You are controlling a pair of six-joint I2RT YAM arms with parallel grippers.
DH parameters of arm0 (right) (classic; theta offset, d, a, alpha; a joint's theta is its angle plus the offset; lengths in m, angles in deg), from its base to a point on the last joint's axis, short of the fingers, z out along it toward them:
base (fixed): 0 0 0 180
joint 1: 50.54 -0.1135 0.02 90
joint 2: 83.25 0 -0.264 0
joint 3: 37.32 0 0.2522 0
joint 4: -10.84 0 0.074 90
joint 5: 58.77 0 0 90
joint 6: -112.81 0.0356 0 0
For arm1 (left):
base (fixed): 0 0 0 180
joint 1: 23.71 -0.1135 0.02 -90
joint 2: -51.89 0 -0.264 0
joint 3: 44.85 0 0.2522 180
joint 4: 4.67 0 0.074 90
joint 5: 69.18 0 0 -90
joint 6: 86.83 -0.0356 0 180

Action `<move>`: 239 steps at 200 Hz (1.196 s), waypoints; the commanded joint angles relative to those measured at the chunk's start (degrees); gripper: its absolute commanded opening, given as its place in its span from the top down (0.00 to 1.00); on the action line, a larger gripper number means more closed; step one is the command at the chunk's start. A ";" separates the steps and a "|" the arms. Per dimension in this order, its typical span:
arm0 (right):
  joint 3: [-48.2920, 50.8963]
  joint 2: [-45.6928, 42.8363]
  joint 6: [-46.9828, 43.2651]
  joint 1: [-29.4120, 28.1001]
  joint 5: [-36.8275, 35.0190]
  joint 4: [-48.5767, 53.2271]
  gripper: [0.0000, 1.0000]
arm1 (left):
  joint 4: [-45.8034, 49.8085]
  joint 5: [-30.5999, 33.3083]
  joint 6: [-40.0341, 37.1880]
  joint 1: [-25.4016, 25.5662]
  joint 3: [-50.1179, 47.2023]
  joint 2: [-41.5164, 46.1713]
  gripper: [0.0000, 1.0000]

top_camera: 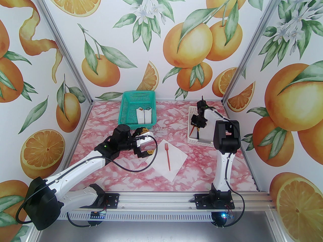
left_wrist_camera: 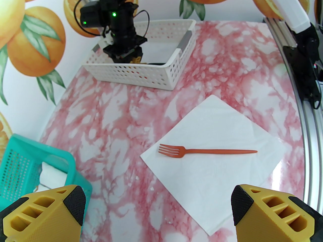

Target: Place the utensils on the paper napkin and roll it up

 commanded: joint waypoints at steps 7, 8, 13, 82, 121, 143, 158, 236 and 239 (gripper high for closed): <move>1.03 1.80 -1.29 -0.42 -0.98 0.58 0.85 | 0.71 -0.46 -0.85 0.26 2.38 -0.15 0.00; 1.09 1.70 -1.29 -0.42 -0.98 0.50 0.85 | 0.71 -0.44 -0.85 0.25 2.38 -0.16 0.00; 1.38 1.17 -1.46 -0.47 -0.98 -0.02 0.85 | 0.71 -0.41 -0.85 0.34 2.38 -0.16 0.00; 1.93 -3.62 -2.87 -0.40 -1.77 -1.05 0.85 | 0.71 -0.48 -0.85 0.32 2.38 -0.17 0.00; 3.86 -6.59 -3.91 -0.41 -2.44 -1.11 0.85 | 0.71 -0.50 -0.76 0.28 2.48 -0.08 0.00; 4.17 -8.27 -4.46 -0.33 -3.12 -0.89 0.85 | 0.62 -0.61 -0.76 0.33 2.49 0.01 0.00; 4.13 -9.47 -4.77 -0.34 -3.67 -0.49 0.85 | 0.67 -0.63 -0.68 0.33 2.47 0.05 0.00; 5.47 -17.77 -6.70 -0.39 -5.37 1.12 0.85 | 0.36 -0.92 -0.34 0.34 2.48 0.36 0.00; 5.46 -18.02 -6.73 -0.41 -5.33 1.17 0.85 | 0.32 -0.97 -0.33 0.36 2.48 0.37 0.00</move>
